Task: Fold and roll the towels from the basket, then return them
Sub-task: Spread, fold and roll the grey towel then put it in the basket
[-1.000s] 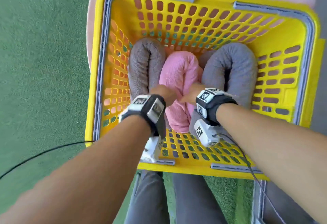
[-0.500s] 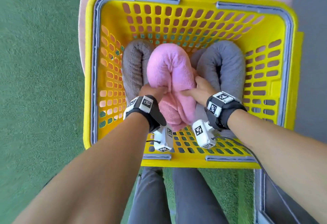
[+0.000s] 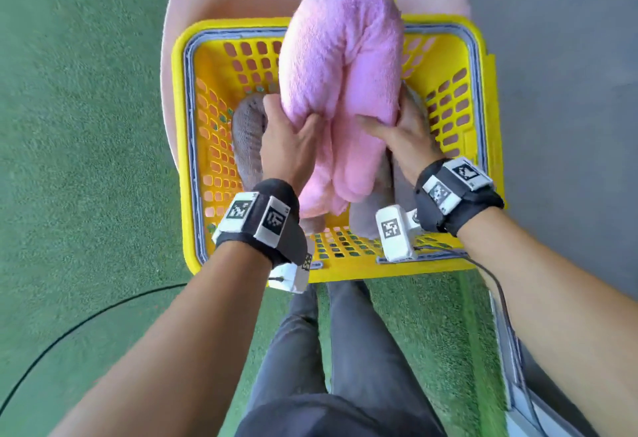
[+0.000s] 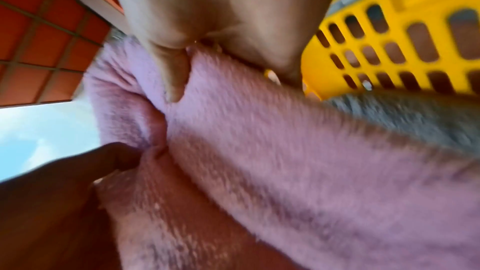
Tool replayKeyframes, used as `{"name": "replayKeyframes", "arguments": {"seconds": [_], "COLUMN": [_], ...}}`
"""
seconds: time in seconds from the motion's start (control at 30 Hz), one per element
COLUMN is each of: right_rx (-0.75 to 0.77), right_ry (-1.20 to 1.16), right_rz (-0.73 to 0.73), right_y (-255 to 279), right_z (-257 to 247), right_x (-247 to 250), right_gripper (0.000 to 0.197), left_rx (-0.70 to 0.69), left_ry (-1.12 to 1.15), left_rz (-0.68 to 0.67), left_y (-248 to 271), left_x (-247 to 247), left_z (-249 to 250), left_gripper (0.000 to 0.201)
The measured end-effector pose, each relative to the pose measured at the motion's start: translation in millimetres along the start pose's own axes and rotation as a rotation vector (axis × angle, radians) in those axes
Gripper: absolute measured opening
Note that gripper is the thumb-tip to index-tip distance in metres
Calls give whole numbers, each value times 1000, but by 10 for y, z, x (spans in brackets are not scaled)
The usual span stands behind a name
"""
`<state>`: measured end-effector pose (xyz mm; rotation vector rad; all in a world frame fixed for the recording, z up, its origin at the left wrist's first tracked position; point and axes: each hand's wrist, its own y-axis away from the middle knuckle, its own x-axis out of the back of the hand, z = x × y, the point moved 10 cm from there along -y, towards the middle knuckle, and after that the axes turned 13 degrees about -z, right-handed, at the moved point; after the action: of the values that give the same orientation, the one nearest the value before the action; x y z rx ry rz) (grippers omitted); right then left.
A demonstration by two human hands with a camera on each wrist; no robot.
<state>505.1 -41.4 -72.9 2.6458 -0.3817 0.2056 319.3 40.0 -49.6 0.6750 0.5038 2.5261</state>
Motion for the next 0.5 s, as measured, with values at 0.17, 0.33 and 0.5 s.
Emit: {"name": "replayKeyframes", "arguments": {"seconds": [0.17,0.33,0.5], "right_rx": [66,-259,-120], "right_ry": [211,623,635], "right_rz": [122,163,-65], "right_y": [127,180,-160], "right_z": [-363,119,267], "right_x": [477,649,-155], "right_gripper": [54,76,43], "left_rx": [42,250,527], "left_ry": [170,28,-236], "left_rz": [-170,-666,-356], "left_y": [-117,-126,-528], "left_x": [-527,-1424,-643], "left_z": [57,-345,-1270], "left_gripper": [29,70,45]}}
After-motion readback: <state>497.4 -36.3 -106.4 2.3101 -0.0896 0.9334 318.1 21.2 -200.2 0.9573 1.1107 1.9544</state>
